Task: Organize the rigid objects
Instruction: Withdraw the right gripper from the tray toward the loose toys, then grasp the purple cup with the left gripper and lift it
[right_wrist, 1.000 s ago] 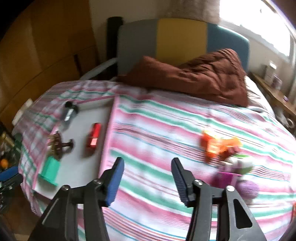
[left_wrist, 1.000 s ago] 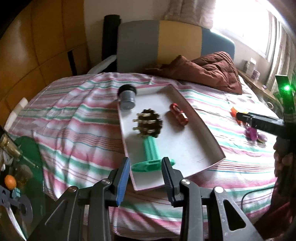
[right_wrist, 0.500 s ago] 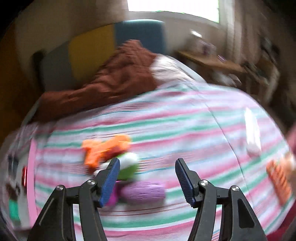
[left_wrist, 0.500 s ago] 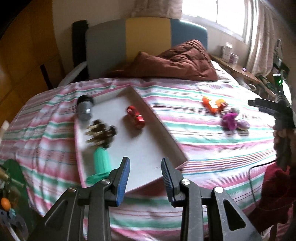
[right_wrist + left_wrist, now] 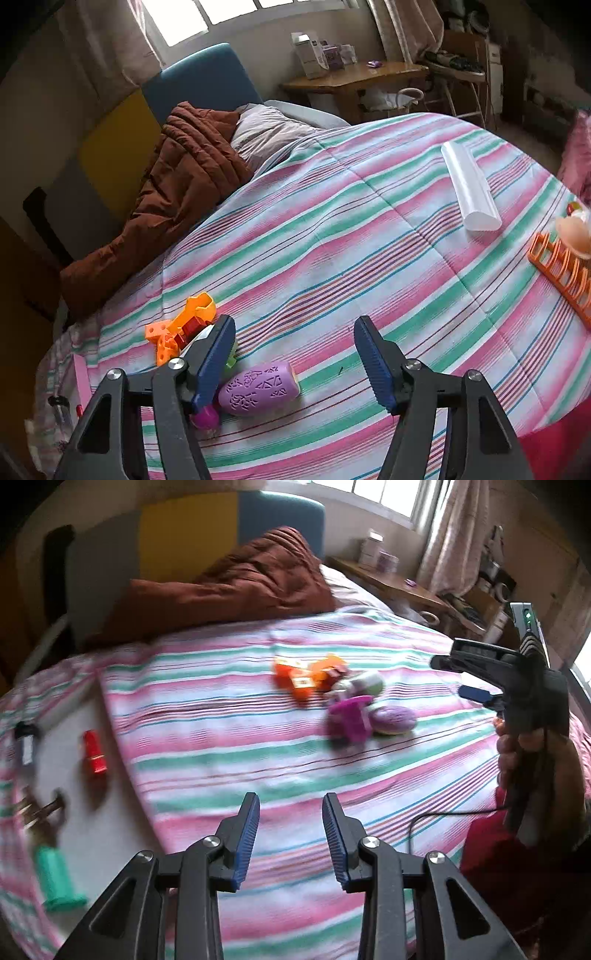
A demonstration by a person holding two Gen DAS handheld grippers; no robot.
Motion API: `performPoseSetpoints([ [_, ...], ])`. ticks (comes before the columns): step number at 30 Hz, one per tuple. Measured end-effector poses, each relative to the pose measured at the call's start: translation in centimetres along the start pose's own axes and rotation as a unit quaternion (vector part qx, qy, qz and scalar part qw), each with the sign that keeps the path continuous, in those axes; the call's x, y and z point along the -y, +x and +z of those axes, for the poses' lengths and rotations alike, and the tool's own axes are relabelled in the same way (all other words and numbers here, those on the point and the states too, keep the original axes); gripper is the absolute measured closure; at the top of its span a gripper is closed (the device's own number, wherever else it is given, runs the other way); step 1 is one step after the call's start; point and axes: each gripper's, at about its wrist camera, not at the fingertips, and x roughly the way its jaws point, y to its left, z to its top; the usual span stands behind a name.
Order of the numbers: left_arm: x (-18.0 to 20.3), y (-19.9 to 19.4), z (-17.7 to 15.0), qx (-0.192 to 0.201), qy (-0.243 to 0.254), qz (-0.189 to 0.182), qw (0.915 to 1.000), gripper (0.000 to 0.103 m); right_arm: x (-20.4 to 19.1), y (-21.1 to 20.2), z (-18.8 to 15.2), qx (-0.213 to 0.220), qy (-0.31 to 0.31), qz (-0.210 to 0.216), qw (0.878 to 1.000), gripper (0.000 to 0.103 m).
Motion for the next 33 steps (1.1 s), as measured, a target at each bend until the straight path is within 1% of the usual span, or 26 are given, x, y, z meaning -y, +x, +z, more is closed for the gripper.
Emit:
performPoseSetpoints([
  [8, 3.3, 6.1, 3.7, -0.039, -0.006, -0.069, 0.9969, 0.068, 0.2, 0.6, -0.2, -0.019, 0.005, 0.007, 1.0, 0.032],
  [12, 4.3, 8.5, 5.1, -0.049, -0.012, -0.084, 0.9952, 0.068, 0.2, 0.8, -0.1, -0.023, 0.006, 0.013, 1.0, 0.032],
  [14, 4.6, 9.5, 5.6, -0.05, -0.011, -0.081, 0.9954, 0.068, 0.2, 1.0, -0.1, -0.028, 0.009, 0.016, 0.999, 0.032],
  [18, 4.5, 11.4, 6.6, -0.058, -0.035, -0.079, 0.9946, 0.066, 0.3, 1.2, -0.1, -0.034, 0.013, 0.023, 0.999, 0.032],
  [22, 4.6, 12.7, 7.3, -0.056, -0.045, -0.084, 0.9938, 0.065, -0.1, 1.5, -0.2, -0.041, 0.006, 0.025, 0.999, 0.031],
  [26, 4.1, 14.2, 8.1, -0.05, -0.062, -0.078, 0.9938, 0.065, -0.5, 1.8, -0.2, -0.043, -0.004, 0.02, 0.999, 0.031],
  [28, 3.9, 14.9, 8.3, -0.054, -0.058, -0.078, 0.9938, 0.065, -0.5, 2.0, -0.3, -0.046, -0.005, 0.017, 0.999, 0.032],
  [29, 3.9, 14.9, 8.2, -0.048, -0.052, -0.078, 0.9944, 0.068, -0.5, 2.1, -0.3, -0.047, -0.006, 0.015, 0.999, 0.032],
  [30, 3.9, 14.8, 8.1, -0.046, -0.048, -0.074, 0.9951, 0.07, -0.4, 2.2, -0.3, -0.048, -0.006, 0.013, 0.999, 0.032],
  [33, 3.4, 13.8, 7.0, -0.041, -0.038, -0.079, 0.9953, 0.07, -0.1, 2.6, -0.3, -0.056, 0.001, 0.015, 0.998, 0.031],
])
